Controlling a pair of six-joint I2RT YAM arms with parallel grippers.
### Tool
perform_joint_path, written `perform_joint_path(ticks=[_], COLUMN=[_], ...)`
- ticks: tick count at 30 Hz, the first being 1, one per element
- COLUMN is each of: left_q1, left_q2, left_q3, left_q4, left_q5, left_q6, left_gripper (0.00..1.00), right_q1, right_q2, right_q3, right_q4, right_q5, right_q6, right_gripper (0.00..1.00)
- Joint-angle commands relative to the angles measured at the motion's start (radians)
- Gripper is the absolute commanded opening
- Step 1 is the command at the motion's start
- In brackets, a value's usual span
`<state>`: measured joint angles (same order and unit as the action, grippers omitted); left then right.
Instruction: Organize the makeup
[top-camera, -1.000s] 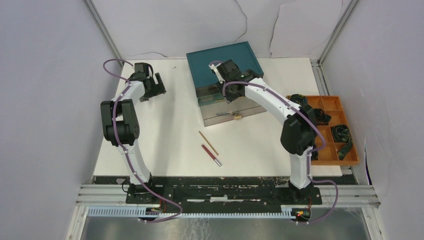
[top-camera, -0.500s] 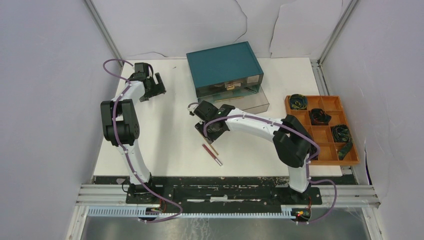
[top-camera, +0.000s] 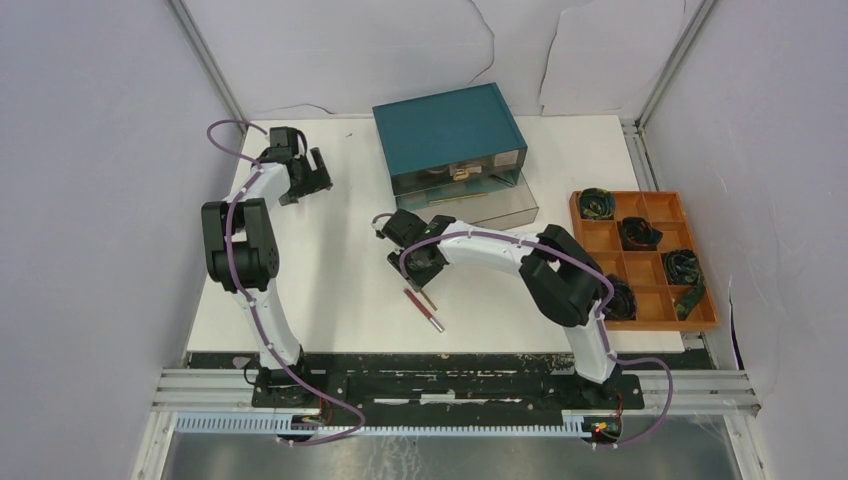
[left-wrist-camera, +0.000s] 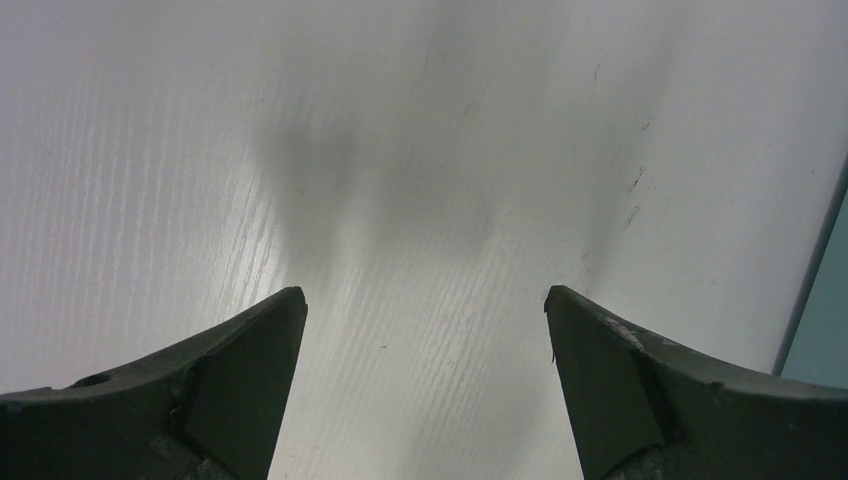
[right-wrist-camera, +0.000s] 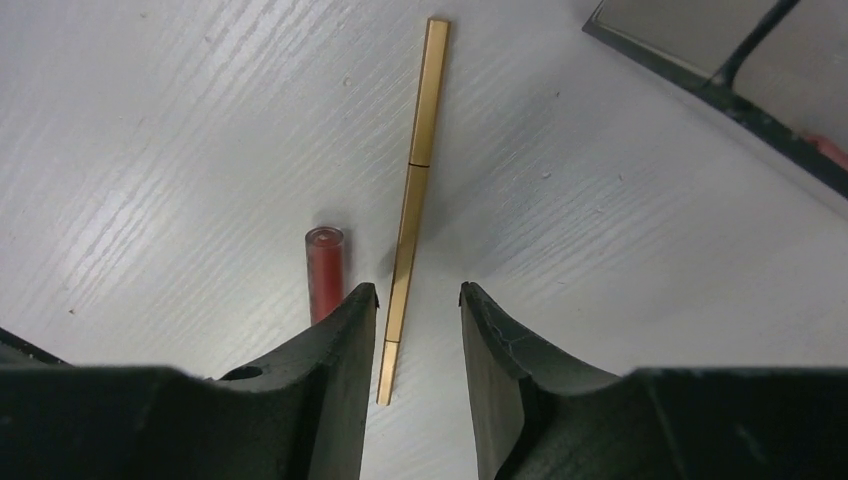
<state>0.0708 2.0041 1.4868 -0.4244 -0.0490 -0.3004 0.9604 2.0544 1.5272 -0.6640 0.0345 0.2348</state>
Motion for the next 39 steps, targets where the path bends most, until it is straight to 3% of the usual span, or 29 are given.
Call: perform_joint_path(ticks=[1, 8, 20, 33, 39], left_q1=[0.0, 0.001, 0.0, 0.0, 0.0], left_q2=[-0.034, -0.032, -0.036, -0.041, -0.037], left_q3=[-0.001, 0.001, -0.002, -0.003, -0.001], left_q4=[0.021, 0.021, 0.022, 0.021, 0.021], left_q5=[0.007, 0.009, 0.008, 0.01, 0.009], left_q6=[0.033, 0.032, 0.031, 0.027, 0.027], left_gripper=[0.96, 0.96, 0.96, 0.96, 0.96], right_q1=[0.004, 0.003, 0.003, -0.037, -0.15], right_q2=[0.017, 0.033, -0.03, -0.256, -0.23], right_q3=[0.043, 0.007, -0.092, 0.204, 0.309], right_q4=[0.026, 0.036, 0.013, -0.308, -0.31], right_q5=[0.023, 0.036, 0.024, 0.049, 0.089], right_q6=[-0.013, -0.015, -0.039, -0.201, -0.252], right_gripper=[0.42, 0.4, 0.09, 0.05, 0.05])
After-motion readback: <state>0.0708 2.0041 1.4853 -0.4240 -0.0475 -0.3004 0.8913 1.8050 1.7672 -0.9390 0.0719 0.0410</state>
